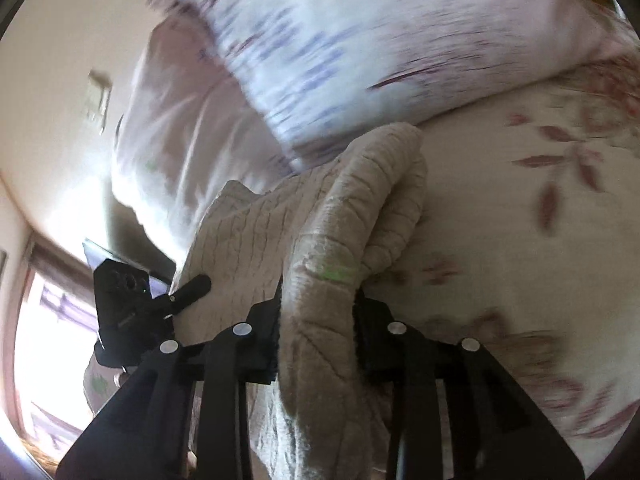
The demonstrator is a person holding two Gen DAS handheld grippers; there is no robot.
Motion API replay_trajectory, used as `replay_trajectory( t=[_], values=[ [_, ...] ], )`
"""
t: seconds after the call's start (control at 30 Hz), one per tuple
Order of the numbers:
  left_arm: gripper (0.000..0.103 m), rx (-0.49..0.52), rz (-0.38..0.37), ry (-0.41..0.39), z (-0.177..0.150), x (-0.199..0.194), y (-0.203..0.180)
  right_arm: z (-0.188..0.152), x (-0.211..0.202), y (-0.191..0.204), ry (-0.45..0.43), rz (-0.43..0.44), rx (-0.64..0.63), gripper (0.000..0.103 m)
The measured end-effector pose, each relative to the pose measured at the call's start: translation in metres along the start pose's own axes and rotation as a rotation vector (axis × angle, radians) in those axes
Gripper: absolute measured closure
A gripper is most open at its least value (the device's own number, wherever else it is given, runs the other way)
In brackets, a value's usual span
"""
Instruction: Fold small clothes
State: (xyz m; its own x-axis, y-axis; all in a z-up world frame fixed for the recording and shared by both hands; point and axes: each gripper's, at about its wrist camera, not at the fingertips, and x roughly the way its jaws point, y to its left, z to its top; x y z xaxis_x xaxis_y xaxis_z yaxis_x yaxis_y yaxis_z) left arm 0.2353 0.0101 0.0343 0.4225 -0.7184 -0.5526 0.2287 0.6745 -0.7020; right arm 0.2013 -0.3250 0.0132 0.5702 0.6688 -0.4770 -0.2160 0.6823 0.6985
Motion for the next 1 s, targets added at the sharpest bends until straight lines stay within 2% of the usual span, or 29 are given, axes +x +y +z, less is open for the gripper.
replay_trajectory(
  t=[0.1, 0.2, 0.3, 0.37, 0.43, 0.47, 0.53, 0.63, 0.7, 0.83, 0.9, 0.93, 1.0],
  values=[
    [0.068, -0.004, 0.04, -0.018, -0.002, -0.03, 0.022, -0.01, 0.026, 0.026, 0.014, -0.007, -0.063, 0.074],
    [0.067, -0.026, 0.086, -0.007, -0.006, -0.049, 0.05, -0.025, 0.051, 0.038, 0.033, -0.029, -0.073, 0.074],
    [0.063, -0.079, 0.079, 0.015, -0.012, -0.046, 0.077, -0.033, 0.065, 0.032, 0.041, -0.072, -0.019, 0.072],
    [0.058, -0.119, 0.05, 0.004, -0.014, -0.043, 0.089, -0.032, 0.069, 0.022, 0.057, -0.052, 0.051, 0.066],
    [0.052, -0.105, 0.07, -0.005, -0.015, -0.044, 0.084, -0.032, 0.065, 0.017, 0.084, -0.038, 0.078, 0.062],
    [0.05, -0.072, 0.107, -0.014, -0.016, -0.047, 0.076, -0.032, 0.061, 0.016, 0.087, -0.04, 0.076, 0.057],
    [0.047, -0.002, 0.182, -0.054, -0.017, -0.054, 0.062, -0.026, 0.043, 0.014, 0.05, -0.043, 0.065, 0.056],
    [0.04, 0.17, 0.299, -0.194, -0.028, -0.08, 0.027, -0.02, 0.019, 0.016, -0.056, -0.033, 0.063, 0.054],
    [0.039, 0.253, 0.331, -0.238, -0.034, -0.086, 0.009, -0.009, 0.017, 0.016, -0.082, -0.042, 0.067, 0.054],
    [0.037, 0.397, 0.381, -0.21, -0.042, -0.071, -0.021, 0.007, 0.037, 0.019, -0.053, -0.065, 0.063, 0.055],
    [0.037, 0.424, 0.412, -0.187, -0.042, -0.057, -0.026, 0.011, 0.053, 0.018, -0.01, -0.059, 0.067, 0.074],
    [0.037, 0.423, 0.418, -0.176, -0.041, -0.053, -0.025, 0.012, 0.057, 0.019, -0.002, -0.073, 0.055, 0.088],
    [0.037, 0.408, 0.412, -0.161, -0.038, -0.046, -0.022, 0.012, 0.054, 0.021, -0.044, -0.097, 0.018, 0.093]
  ],
)
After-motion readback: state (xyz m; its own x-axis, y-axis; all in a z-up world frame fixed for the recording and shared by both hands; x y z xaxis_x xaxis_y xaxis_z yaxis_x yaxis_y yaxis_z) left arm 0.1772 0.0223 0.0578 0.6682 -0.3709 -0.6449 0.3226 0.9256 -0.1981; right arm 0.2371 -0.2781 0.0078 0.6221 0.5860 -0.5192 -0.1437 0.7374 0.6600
